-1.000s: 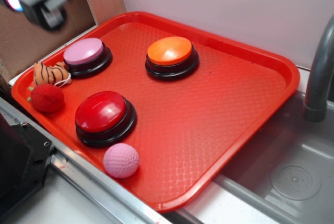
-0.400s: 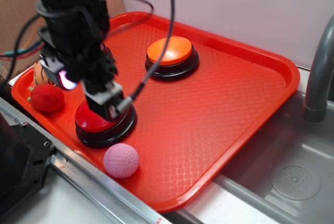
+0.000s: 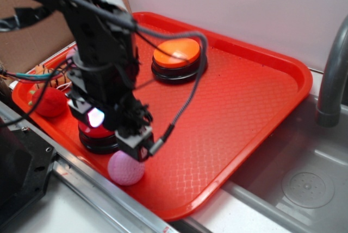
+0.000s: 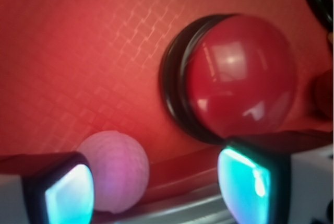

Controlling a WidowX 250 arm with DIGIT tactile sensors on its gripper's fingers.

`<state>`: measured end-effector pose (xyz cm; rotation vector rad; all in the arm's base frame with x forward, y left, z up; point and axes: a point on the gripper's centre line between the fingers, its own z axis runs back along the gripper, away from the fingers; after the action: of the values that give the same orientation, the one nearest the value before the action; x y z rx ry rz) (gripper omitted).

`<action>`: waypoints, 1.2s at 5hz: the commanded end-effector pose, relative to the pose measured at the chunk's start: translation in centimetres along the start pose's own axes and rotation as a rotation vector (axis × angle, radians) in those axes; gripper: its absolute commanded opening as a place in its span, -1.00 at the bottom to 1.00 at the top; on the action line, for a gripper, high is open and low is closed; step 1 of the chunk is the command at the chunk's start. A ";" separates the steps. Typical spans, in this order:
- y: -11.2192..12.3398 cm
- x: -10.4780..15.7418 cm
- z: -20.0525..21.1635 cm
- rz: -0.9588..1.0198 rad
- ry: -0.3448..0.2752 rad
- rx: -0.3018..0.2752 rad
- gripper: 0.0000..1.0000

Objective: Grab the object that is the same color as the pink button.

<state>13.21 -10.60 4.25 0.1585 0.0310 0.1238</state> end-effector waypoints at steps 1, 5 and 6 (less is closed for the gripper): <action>-1.8 -0.5 -1.3 -0.033 -0.010 -0.016 1.00; -0.1 1.5 0.3 -0.004 -0.008 0.002 -1.00; 2.3 3.1 3.5 -0.032 -0.030 -0.052 -1.00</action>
<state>15.61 -8.11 7.35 0.1353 0.0379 0.0920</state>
